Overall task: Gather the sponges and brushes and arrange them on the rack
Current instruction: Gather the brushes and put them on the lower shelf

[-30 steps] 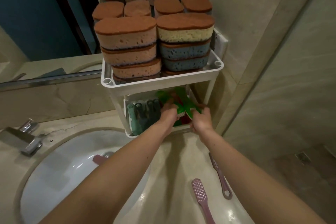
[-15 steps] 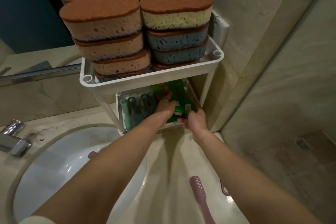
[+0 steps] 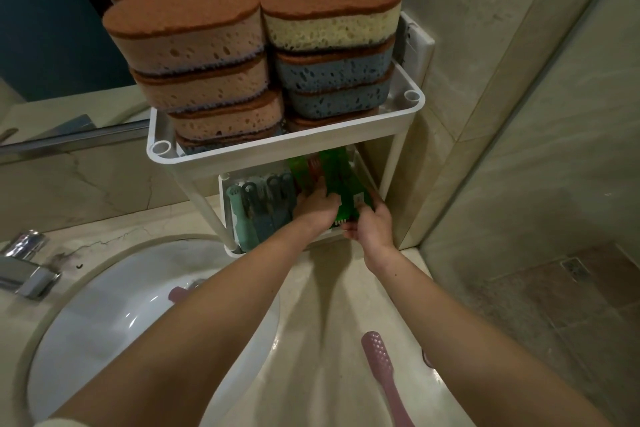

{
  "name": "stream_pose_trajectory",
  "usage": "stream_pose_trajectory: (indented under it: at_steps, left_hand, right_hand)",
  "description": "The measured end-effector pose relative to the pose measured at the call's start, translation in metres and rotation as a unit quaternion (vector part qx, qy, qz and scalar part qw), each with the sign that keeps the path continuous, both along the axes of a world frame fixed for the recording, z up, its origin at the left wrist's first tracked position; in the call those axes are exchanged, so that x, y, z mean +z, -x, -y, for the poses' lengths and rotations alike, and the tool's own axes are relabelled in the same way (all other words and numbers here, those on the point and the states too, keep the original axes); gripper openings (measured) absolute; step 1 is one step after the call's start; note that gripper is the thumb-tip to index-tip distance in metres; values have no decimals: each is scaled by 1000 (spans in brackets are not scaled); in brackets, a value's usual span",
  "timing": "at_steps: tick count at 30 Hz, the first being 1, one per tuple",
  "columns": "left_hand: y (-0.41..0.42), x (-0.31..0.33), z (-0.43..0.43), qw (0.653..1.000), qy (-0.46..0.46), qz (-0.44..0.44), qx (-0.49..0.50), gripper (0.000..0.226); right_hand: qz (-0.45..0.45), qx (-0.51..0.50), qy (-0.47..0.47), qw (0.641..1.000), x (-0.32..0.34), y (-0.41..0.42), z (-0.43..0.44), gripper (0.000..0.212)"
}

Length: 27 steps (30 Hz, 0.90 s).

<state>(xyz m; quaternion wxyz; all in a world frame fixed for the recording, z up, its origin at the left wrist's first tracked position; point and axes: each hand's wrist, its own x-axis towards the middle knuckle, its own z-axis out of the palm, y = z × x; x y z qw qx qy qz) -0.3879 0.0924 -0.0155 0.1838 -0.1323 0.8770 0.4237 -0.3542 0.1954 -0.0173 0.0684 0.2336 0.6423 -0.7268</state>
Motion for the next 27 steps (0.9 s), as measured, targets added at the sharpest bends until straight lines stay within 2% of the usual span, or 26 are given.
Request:
stream_pose_trajectory:
  at_steps: [4, 11, 15, 22, 27]
  left_hand:
    - [-16, 17, -2, 978, 161, -30, -129, 56]
    - [-23, 12, 11, 939, 216, -126, -237, 58]
    - [-19, 5, 18, 938, 219, -121, -242, 63]
    - [-17, 0, 16, 931, 240, -121, -247, 61]
    - [-17, -6, 14, 927, 259, -118, -243, 61]
  right_hand:
    - [3, 10, -17, 1000, 1, 1, 0, 43]
    - [-8, -6, 15, 1000, 0, 4, 8, 41]
    - [-5, -20, 19, 1000, 1, 7, 9, 41]
    - [-9, 20, -37, 999, -2, 6, 6, 48]
    - [-58, -31, -110, 992, -15, -12, 6, 46]
